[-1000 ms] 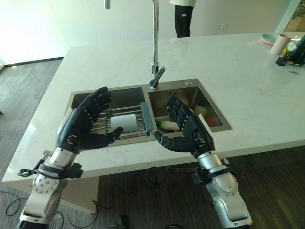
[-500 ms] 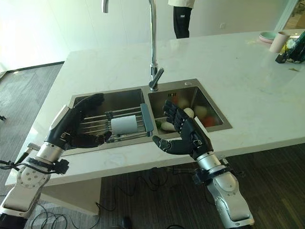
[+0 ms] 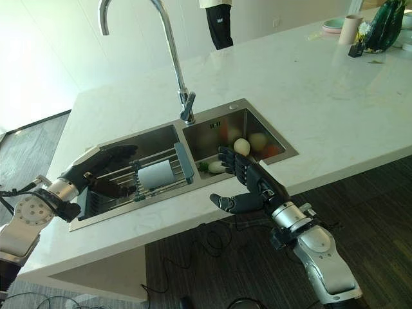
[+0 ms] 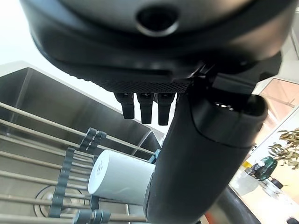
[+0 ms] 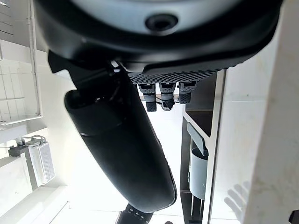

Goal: Place the dishes in the dishwasher.

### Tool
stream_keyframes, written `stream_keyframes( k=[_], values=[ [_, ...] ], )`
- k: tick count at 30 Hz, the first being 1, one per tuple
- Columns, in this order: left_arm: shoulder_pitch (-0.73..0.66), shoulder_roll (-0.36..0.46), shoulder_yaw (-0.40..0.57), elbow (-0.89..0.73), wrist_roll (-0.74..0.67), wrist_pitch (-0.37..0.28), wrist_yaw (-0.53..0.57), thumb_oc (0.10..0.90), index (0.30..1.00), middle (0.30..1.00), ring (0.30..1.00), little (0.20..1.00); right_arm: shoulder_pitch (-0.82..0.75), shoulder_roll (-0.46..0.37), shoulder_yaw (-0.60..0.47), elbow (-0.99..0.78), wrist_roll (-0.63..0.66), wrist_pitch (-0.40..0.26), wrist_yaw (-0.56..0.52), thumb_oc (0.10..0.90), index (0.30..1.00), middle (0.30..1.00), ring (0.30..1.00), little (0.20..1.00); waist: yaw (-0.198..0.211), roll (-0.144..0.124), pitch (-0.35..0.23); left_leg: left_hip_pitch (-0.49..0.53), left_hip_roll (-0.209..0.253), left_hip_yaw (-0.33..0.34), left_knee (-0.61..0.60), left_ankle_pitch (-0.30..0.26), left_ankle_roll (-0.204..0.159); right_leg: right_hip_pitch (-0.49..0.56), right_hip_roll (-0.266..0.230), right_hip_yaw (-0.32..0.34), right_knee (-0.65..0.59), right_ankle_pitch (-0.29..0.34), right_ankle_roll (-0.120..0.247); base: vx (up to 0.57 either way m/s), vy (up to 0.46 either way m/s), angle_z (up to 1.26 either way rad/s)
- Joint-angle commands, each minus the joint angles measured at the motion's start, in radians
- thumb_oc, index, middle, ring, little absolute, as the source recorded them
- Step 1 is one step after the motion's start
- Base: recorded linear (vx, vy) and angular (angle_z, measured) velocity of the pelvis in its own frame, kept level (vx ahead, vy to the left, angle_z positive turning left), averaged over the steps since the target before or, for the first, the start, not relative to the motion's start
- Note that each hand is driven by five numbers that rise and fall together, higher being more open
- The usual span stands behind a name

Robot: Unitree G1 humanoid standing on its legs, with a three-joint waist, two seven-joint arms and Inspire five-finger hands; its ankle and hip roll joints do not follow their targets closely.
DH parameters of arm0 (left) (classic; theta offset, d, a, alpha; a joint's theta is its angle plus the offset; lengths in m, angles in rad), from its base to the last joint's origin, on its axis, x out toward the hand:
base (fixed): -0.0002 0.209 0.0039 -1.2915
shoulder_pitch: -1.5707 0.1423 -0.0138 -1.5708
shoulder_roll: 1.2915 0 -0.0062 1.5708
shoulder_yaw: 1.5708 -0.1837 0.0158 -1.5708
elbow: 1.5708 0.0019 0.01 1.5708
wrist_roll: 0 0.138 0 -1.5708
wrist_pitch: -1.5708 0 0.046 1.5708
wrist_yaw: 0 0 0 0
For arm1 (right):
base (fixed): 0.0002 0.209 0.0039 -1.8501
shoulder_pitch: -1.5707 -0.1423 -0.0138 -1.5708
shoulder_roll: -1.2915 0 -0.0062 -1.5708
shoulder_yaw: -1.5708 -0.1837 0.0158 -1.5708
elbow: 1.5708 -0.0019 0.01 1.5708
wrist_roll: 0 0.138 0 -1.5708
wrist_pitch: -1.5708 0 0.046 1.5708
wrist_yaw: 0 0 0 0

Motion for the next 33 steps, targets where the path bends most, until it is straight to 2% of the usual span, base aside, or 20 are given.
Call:
stream_keyframes(
  k=[1,4,6,17,24,33],
  values=[
    [-0.177,0.053,0.043,0.005,-0.003,-0.009,0.028,0.800,0.900,0.900,0.900,0.900,-0.142,0.006,-0.071,-0.061,0.066,-0.071,0.027,0.800,0.900,0.900,0.900,0.900,-0.003,-0.019,-0.036,0.047,-0.003,-0.009,0.188,-0.275,-0.004,-0.032,0.032,-0.055,-0.051,0.059,0.001,0.00,0.000,0.00],
    [-0.227,0.082,0.004,0.065,0.001,0.033,-0.008,0.800,0.900,0.900,0.900,0.900,-0.155,-0.021,-0.072,-0.060,0.080,-0.060,0.038,0.800,0.900,0.900,0.900,0.900,-0.013,-0.010,-0.034,0.047,-0.004,-0.001,0.188,-0.272,-0.006,-0.032,0.032,-0.050,-0.051,0.058,0.002,-0.02,0.034,-0.08],
    [-0.242,0.089,-0.008,0.088,-0.004,0.039,-0.008,0.800,0.900,0.900,0.900,0.900,-0.158,-0.027,-0.071,-0.058,0.081,-0.058,0.041,0.800,0.900,0.900,0.900,0.900,-0.016,-0.006,-0.036,0.047,-0.005,0.002,0.188,-0.271,-0.006,-0.034,0.033,-0.048,-0.051,0.058,0.002,0.00,0.038,-0.10],
    [-0.291,0.092,-0.045,0.228,-0.001,0.043,0.001,0.800,0.900,0.900,0.900,0.900,-0.157,-0.063,-0.089,-0.043,0.087,-0.057,0.077,0.800,0.900,0.900,0.900,0.900,-0.039,0.013,-0.030,0.050,-0.011,0.015,0.188,-0.267,-0.007,-0.031,0.037,-0.033,-0.051,0.054,0.002,0.00,0.021,-0.02],
    [-0.326,0.077,-0.072,0.279,0.023,0.032,0.028,0.800,0.900,0.900,0.900,0.900,-0.160,-0.057,-0.081,-0.032,0.084,-0.062,0.071,0.800,0.900,0.900,0.900,0.900,-0.046,0.008,-0.032,0.056,-0.010,0.022,0.188,-0.274,-0.006,-0.023,0.036,-0.034,-0.051,0.048,0.006,0.00,-0.009,-0.07],
    [-0.359,0.077,-0.087,0.329,0.040,0.015,0.049,0.800,0.900,0.900,0.900,0.900,-0.170,-0.066,-0.081,-0.030,0.083,-0.056,0.076,0.800,0.900,0.900,0.900,0.900,-0.059,0.019,-0.026,0.054,-0.012,0.031,0.188,-0.272,-0.005,-0.029,0.040,-0.020,-0.051,0.050,0.005,0.00,0.001,0.00]
  ],
)
